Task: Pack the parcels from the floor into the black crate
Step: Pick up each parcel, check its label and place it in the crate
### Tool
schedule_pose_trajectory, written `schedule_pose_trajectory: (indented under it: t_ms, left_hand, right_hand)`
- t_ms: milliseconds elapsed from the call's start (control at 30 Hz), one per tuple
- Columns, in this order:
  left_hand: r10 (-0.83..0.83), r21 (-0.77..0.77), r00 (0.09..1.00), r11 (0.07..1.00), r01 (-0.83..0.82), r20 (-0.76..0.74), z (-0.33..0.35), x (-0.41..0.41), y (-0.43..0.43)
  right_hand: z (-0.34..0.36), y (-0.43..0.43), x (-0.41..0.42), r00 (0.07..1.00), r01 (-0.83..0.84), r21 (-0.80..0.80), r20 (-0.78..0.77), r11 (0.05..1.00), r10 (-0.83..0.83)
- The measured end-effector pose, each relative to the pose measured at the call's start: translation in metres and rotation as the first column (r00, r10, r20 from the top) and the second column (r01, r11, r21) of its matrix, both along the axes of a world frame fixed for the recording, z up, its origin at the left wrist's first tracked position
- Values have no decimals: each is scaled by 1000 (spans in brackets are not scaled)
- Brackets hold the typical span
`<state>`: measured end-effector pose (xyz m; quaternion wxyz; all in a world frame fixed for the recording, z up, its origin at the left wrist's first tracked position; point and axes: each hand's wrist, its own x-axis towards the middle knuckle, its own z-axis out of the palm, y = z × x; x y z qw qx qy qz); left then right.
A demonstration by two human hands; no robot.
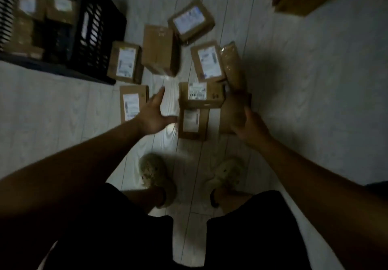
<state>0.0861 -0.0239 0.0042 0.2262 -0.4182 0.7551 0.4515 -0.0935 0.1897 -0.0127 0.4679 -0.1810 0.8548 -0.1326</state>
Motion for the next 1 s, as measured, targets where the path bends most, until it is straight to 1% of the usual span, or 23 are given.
schedule_pose_trajectory:
  t_ms: [67, 133, 200, 267, 333, 400, 467, 533, 600, 667, 700, 800, 867, 933, 1000]
  left_hand:
    - [64, -28, 997, 997, -66, -50, -62, -9, -3]
    - [80, -58, 995, 995, -84, -67, -118, -24, -8]
    - [72, -31, 990, 997, -76, -124, -166, -37, -16]
    - [72, 25, 988, 997, -69, -135, -203, -44, -22]
    - [-7, 65, 990, 998, 17, -138, -236, -44, -28]
    - [-73, 36, 982, 996, 80, -174, -262, -47, -36]
    - [-85, -32, 971, 996, 80, -225, -277, -51, -46]
    - [-62, -28, 960, 998, 56, -272, -282, -56, -55]
    - [-6, 8, 954, 1000, 9, -298, -269, -60, -57]
    - [104, 45, 938, 994, -95, -331, -249, -64, -60]
    - [153, 35, 928, 988, -150, -339, -239, -65, -61]
    - [298, 9, 867, 947, -321, -399, -215, -69, -64]
    - [348, 50, 812, 928, -368, -469, -205, -72, -64]
    - [396, 145, 750, 914, -380, -529, -197, -78, -64]
    - [442, 211, 701, 894, -395, -560, -186, -87, -61]
  right_hand:
    - [-57, -22, -8, 999, -6, -119, -47, 993, 1]
    - [-113, -38, -18, 993, -53, -243, -111, 969, 26]
    - [-161, -46, -25, 984, -128, -266, -158, 955, 88]
    - [-195, -56, -32, 975, -203, -262, -144, 944, 170]
    - [-225, -67, -39, 959, -282, -294, -120, 913, 257]
    - [-251, -75, -44, 952, -305, -299, -101, 904, 288]
    - [-269, -82, -46, 957, -287, -313, -119, 905, 263]
    - [-275, -86, -47, 958, -283, -343, -151, 896, 245]
    - [-266, -89, -48, 963, -263, -359, -156, 895, 221]
    - [-251, -91, -49, 982, -178, -396, -136, 901, 134]
    - [-243, -91, -50, 991, -113, -424, -119, 898, 68]
    - [-220, -91, -49, 987, 100, -509, -58, 855, -150]
    - [-210, -93, -51, 951, 230, -579, -35, 782, -306]
    - [-197, -100, -57, 896, 346, -653, 17, 673, -444]
    - [-178, -111, -65, 858, 409, -691, 70, 595, -509]
